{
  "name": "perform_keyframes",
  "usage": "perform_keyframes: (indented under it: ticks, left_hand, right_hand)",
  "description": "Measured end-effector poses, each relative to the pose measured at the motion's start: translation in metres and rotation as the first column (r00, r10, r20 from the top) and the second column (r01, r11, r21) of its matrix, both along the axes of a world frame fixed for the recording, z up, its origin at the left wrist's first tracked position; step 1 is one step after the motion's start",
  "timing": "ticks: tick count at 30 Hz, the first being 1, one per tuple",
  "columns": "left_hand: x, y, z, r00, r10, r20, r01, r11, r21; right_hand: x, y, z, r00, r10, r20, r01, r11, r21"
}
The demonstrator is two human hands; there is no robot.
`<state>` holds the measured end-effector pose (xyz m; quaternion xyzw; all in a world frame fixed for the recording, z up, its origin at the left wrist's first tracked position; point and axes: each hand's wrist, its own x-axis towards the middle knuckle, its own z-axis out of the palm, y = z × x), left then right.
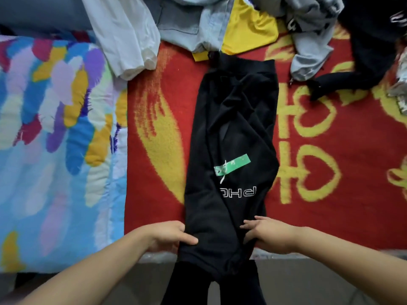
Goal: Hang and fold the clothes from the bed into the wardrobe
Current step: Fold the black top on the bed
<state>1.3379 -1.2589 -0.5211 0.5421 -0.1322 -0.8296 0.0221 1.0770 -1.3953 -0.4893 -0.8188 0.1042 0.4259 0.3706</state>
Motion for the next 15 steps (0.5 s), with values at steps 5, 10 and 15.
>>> perform_keyframes:
  ticks: [5,10,15]
  left_hand:
    - [0.021,-0.052,0.018,0.834,0.552,-0.014,-0.543,0.823,0.165]
    - [0.033,-0.138,0.006,0.469,0.883,0.007,-0.877,0.465,0.123]
    - [-0.007,-0.145,-0.018,0.735,0.627,0.259,-0.362,0.686,-0.632]
  right_hand:
    - [0.008,-0.058,0.030,0.719,-0.682,-0.136,0.693,0.688,0.215]
    - [0.029,-0.126,0.002,0.266,-0.961,0.078,0.961,0.270,0.053]
    - [0.050,-0.076,-0.036,0.631,-0.527,0.569,0.772,0.357,-0.525]
